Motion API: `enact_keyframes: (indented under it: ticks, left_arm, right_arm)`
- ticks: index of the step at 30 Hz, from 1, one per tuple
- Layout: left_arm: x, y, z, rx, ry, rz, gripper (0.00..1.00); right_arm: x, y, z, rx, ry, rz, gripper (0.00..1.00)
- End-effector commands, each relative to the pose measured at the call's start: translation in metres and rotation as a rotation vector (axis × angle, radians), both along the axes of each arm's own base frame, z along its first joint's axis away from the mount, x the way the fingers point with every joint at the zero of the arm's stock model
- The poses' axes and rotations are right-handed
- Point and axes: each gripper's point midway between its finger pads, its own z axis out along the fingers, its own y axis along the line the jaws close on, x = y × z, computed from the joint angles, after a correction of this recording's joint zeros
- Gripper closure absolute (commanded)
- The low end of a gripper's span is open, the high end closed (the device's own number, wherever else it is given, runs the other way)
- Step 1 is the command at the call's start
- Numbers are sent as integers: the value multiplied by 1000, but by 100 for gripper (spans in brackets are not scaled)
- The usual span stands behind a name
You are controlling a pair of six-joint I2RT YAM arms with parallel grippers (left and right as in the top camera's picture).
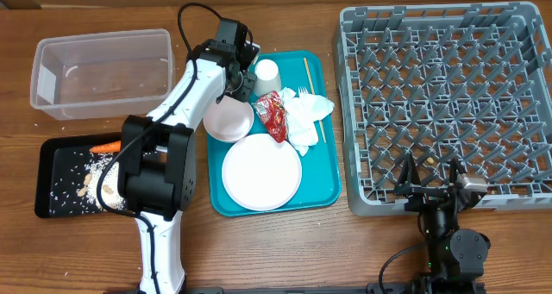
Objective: Sort waste into correct bins and load items into the dishwasher rack
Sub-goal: 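Grasp the second white bowl with rice using the left gripper, then tip the rice bowl over the black tray to empty it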
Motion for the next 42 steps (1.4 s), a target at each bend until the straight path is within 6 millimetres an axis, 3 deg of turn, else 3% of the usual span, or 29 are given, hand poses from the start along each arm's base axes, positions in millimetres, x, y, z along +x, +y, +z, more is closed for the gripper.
enact_keyframes:
  ticks: [1,5,9,12,17,25,28,32,37,42]
  left_arm:
    - [6,-3,6,4,-19,-4,73]
    - [4,-3,6,8,-14,-3,95]
    - [4,-8,14,-2,-19,10,96]
    - [6,-17,30,-10,-44,-4,96]
    - [9,-24,85,-31,-121,70,96]
    - [-20,-12,213,-202,-281,258,96]
    - [-33,0,247,-231,-334,273,96]
    - [-67,31,267,-251,-299,390,96]
    - [-124,86,265,-254,-153,640,96]
    - [-163,124,260,-232,-55,719,96]
  right_arm:
    - [0,1,-2,-1,-4,3,0]
    - [0,1,-2,-1,-4,3,0]
    - [0,1,-2,-1,-4,3,0]
    - [0,1,-2,-1,-4,3,0]
    - [0,1,-2,-1,-4,3,0]
    - [0,1,-2,-1,-4,3,0]
    - [0,1,-2,-1,-4,3,0]
    - [0,1,-2,-1,-4,3,0]
    - [0,1,-2,-1,-3,3,0]
    - [0,1,-2,-1,-3,3,0]
